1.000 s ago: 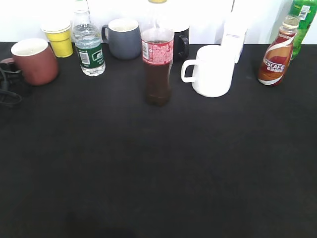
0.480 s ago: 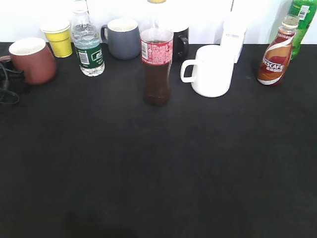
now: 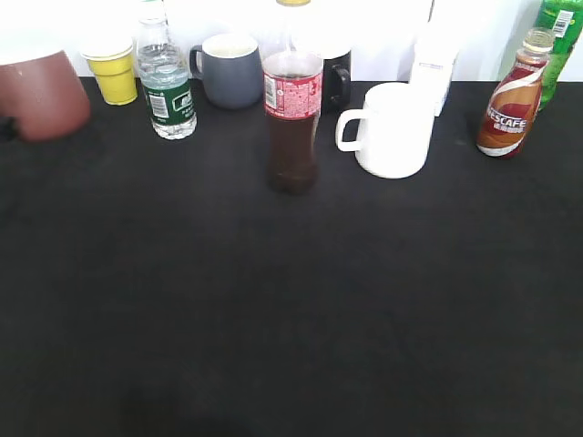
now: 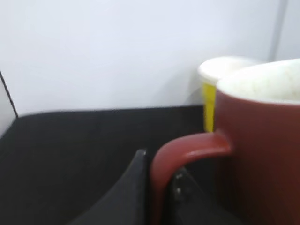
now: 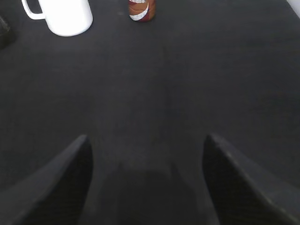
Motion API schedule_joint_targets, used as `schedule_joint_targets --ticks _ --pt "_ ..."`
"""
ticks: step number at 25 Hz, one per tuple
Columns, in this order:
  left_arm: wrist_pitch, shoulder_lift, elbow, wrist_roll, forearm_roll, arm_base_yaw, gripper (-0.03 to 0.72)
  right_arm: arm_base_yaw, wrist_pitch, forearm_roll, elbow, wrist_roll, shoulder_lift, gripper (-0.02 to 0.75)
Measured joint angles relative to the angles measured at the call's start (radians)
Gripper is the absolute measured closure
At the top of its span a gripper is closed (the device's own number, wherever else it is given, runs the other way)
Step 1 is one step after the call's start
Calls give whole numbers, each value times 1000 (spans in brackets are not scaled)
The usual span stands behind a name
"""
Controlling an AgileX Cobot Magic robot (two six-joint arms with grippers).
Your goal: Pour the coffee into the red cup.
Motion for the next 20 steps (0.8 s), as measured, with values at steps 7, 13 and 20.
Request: schedule_joint_targets --ticks 7,13,20 --pt "-170 -204 258 -56 299 0 646 0 -327 0 0 0 7 167" --pt "-203 -205 272 -61 338 -109 646 0 -918 0 182 0 378 167" --pt "-200 -205 278 -61 338 -128 646 0 -1617 -45 186 0 1134 167"
